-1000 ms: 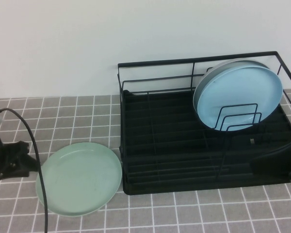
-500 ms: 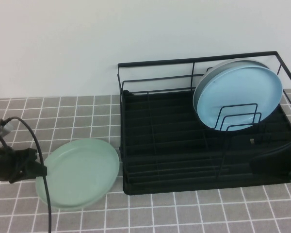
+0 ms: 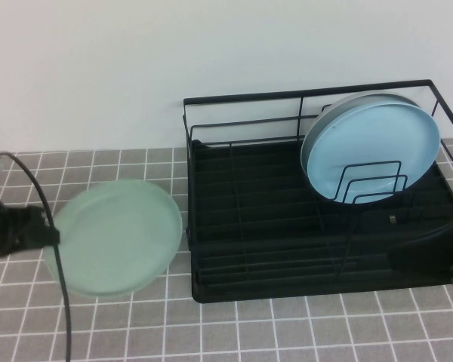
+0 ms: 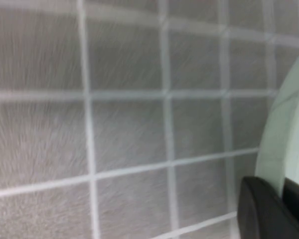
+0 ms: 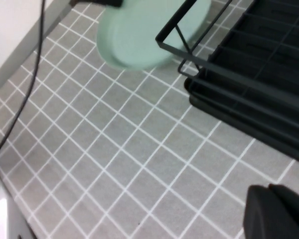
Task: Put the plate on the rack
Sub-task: Pick up the plate from the table, then hand over the plate
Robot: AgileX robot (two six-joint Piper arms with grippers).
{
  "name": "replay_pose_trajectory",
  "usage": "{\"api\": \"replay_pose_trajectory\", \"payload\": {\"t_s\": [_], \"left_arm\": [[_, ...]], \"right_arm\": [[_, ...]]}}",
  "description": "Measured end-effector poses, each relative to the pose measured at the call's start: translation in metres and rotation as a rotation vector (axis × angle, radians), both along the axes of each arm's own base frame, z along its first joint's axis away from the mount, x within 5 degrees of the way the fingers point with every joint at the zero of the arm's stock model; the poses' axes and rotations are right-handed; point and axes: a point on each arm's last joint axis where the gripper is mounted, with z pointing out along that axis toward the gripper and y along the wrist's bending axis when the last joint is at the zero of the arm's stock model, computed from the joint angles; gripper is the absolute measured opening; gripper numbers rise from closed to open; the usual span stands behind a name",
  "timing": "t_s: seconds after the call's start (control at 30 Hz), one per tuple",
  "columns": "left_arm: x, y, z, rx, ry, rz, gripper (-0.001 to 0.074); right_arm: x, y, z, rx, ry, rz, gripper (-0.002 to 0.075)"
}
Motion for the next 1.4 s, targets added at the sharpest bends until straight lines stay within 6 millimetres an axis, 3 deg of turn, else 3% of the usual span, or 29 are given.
{"api": "replay_pose_trajectory", "payload": {"t_s": [0.27, 0.43, 0.6, 0.73, 1.17, 1.4], "left_arm": [[-0.029, -0.014, 0.081, 0.033, -0.215, -0.012, 0.0], [-0.051, -0.055, 0.112, 0.031, -0.278, -0.142, 0.0], [-0.072, -0.098, 0.124, 0.011, -0.265, -0.284, 0.0], [-0.083, -0.119, 0.128, -0.031, -0.25, -0.361, 0.0], [-0.102, -0.167, 0.137, -0.174, -0.257, -0.494, 0.0], [-0.107, -0.174, 0.139, -0.201, -0.273, -0.545, 0.0008]], "right_arm": [[-0.002, 0.002, 0.001, 0.075, 0.122, -0.072, 0.0015], [-0.001, 0.007, 0.009, 0.203, 0.152, -0.103, 0.0169], [0.0, 0.011, 0.017, 0.334, 0.186, -0.117, 0.0393], [-0.001, 0.012, 0.018, 0.342, 0.191, -0.114, 0.047], [-0.002, 0.013, 0.018, 0.347, 0.198, -0.097, 0.049], [-0.002, 0.013, 0.018, 0.34, 0.179, -0.085, 0.0468]]}}
